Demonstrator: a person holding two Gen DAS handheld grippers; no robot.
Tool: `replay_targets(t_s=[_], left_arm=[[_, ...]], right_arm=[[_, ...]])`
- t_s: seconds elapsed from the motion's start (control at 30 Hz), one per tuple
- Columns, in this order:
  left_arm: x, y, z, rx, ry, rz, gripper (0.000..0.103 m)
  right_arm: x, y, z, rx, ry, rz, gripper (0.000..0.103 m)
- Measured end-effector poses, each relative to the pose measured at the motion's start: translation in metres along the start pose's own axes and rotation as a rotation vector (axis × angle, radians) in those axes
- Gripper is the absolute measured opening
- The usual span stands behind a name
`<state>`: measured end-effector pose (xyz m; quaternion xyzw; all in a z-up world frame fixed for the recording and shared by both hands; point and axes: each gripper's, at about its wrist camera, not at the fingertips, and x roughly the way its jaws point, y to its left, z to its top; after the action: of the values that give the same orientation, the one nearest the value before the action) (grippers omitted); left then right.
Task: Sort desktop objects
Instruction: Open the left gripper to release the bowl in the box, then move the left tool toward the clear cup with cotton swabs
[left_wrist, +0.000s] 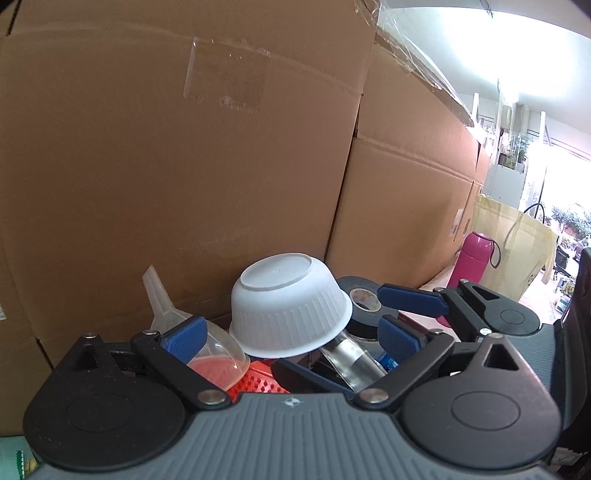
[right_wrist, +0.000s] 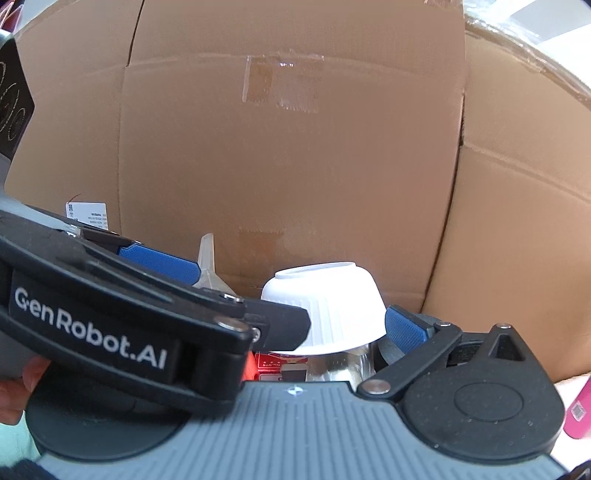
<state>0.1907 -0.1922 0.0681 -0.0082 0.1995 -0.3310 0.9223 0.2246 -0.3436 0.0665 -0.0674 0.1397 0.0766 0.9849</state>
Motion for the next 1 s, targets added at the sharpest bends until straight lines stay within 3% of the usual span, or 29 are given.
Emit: replay_targets(t_s=[0.17, 0.27, 0.63, 1.0], left_arm=[[-0.02, -0.006, -0.004, -0.01, -0.009, 0.023, 0.102], [-0.032, -0.012, -0.007, -0.01, 0.001, 0.058, 0.102], [-0.08, -0.017, -0.032, -0.081, 0.063, 0.159, 0.102], [-0.13, 0.007, -0.085, -0.162, 0.076, 0.272, 0.102]], right_arm=[[-0.042, 0.006, -0.003, 0.026, 0.006, -0.006, 0.101], [-0.088, 0.004, -0.011, 0.024, 0.018, -0.022, 0.101], [-0.124, 0.039, -0.018, 0.032, 0.055, 0.007, 0.101], [-0.135, 0.086, -0.051, 0.045, 0.116, 0.143, 0.101]])
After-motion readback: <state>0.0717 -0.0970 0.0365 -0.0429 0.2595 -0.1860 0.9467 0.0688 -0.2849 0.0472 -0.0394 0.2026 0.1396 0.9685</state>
